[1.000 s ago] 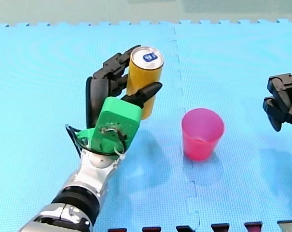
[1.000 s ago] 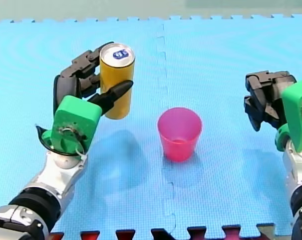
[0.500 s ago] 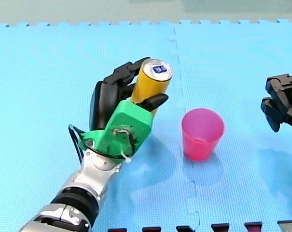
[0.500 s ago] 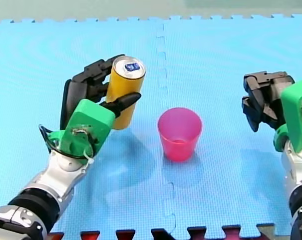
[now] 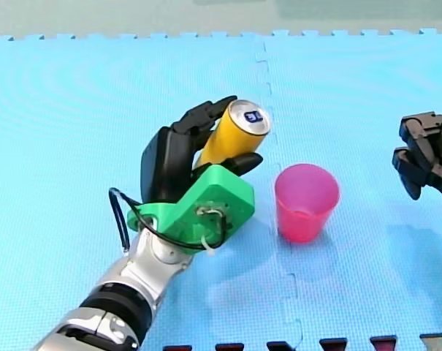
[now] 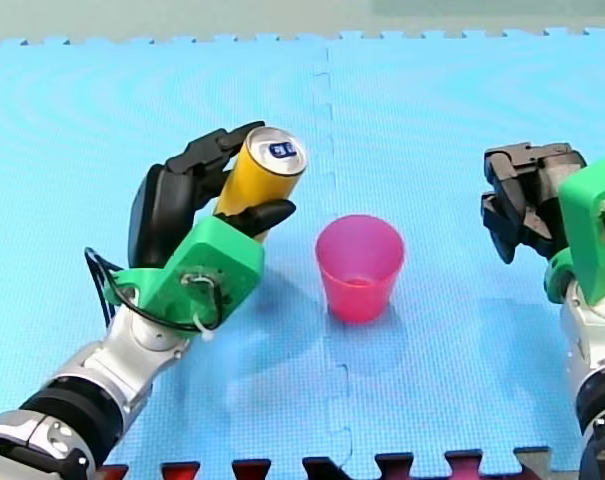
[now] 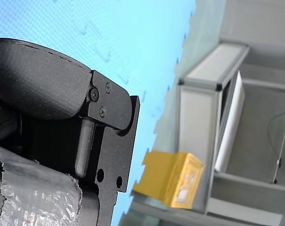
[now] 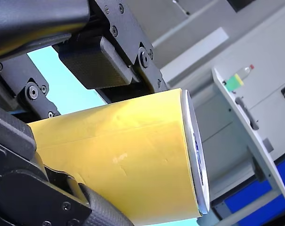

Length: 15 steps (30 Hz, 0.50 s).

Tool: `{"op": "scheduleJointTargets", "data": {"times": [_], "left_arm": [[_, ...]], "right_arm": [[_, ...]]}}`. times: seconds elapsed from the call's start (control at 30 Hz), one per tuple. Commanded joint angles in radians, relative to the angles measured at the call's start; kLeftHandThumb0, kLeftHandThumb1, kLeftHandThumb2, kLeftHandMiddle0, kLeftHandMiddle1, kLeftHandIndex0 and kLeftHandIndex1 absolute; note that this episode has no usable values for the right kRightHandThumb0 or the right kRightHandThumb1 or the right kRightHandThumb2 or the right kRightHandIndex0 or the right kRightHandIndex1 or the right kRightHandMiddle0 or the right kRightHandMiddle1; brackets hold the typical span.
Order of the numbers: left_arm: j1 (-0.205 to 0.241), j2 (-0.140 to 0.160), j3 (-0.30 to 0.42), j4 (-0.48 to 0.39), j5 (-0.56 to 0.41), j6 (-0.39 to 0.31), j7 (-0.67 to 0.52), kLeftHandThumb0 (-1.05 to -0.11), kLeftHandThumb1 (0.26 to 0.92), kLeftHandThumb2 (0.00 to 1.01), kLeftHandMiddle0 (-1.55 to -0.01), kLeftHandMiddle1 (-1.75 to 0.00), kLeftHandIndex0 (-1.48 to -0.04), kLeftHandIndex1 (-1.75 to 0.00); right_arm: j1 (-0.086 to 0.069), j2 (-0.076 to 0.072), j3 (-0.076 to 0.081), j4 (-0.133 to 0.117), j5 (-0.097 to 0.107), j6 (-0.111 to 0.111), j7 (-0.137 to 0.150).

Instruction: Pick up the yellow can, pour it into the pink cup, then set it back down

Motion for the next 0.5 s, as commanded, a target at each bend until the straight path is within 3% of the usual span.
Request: {"op": "scheduleJointTargets", "data": {"times": [0.0, 0.23, 0.47], "left_arm": [[-0.005, 0.005, -0.008, -0.003, 0.005, 0.003, 0.011, -0.426, 0.816, 0.00, -1.28, 0.00, -1.19, 0.00], [-0.011, 0.018, -0.031, -0.002, 0.025, 0.009, 0.026, -0.431, 0.809, 0.00, -1.27, 0.00, -1.19, 0.00], [-0.015, 0.035, -0.062, -0.001, 0.059, -0.033, 0.058, -0.437, 0.796, 0.00, -1.29, -0.01, -1.20, 0.00]], "right_arm": [[-0.004, -0.002, 0.002, -0.004, 0.000, -0.006, -0.005], [-0.005, -0.002, 0.015, -0.006, -0.014, -0.014, -0.029], [-0.004, -0.002, 0.020, -0.005, -0.017, -0.020, -0.037]]}}
